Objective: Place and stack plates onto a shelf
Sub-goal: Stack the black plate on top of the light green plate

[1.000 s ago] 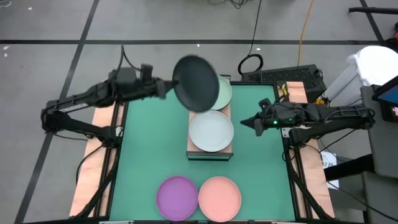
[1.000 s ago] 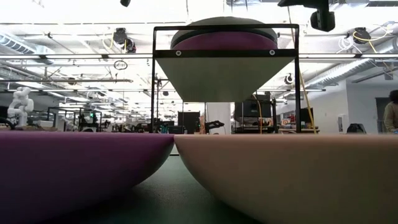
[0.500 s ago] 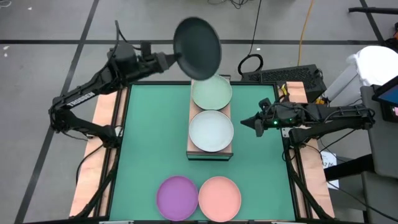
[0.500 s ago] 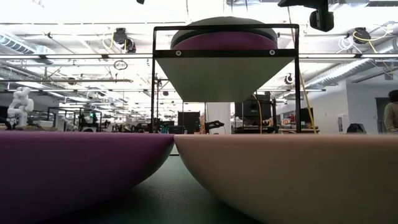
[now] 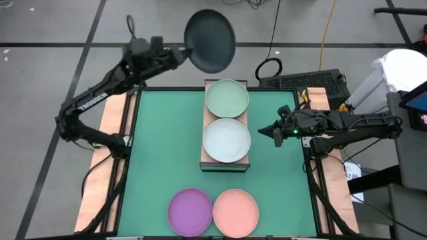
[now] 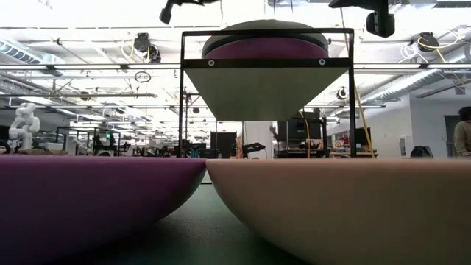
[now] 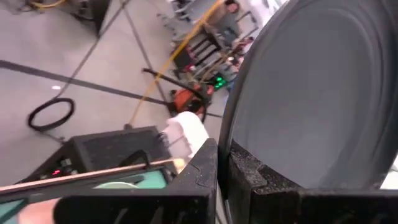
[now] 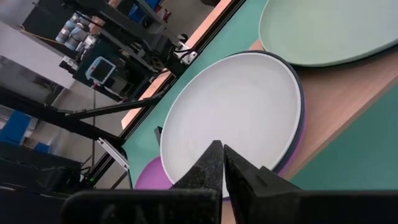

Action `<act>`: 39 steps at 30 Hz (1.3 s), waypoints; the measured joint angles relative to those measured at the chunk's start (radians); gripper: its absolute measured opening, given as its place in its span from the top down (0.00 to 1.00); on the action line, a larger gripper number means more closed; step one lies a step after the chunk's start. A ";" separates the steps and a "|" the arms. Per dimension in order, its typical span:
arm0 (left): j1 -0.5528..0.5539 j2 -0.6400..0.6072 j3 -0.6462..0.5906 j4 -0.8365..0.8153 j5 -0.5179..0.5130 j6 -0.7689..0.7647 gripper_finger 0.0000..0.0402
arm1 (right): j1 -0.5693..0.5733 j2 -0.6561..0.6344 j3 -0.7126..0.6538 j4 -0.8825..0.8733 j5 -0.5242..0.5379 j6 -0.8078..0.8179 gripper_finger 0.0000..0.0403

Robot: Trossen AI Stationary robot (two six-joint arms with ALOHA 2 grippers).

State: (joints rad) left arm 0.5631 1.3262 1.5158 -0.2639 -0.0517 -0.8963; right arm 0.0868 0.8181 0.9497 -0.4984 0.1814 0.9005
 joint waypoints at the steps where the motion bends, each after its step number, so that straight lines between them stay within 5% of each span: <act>1: 0.006 0.010 0.000 -0.003 0.000 -0.002 0.97 | 0.000 0.000 0.000 0.000 0.000 0.000 1.00; 28: -0.023 0.283 0.000 -0.243 0.030 -0.160 0.91 | 0.000 -0.065 0.000 -0.006 0.000 -0.246 1.00; 39: -0.064 0.301 0.001 -0.325 0.031 -0.199 0.91 | 0.000 -0.134 0.000 -0.085 0.043 -0.291 1.00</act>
State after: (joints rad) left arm 0.4988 1.6270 1.5163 -0.5892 -0.0207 -1.0954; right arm 0.0868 0.6845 0.9497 -0.5833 0.2248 0.6097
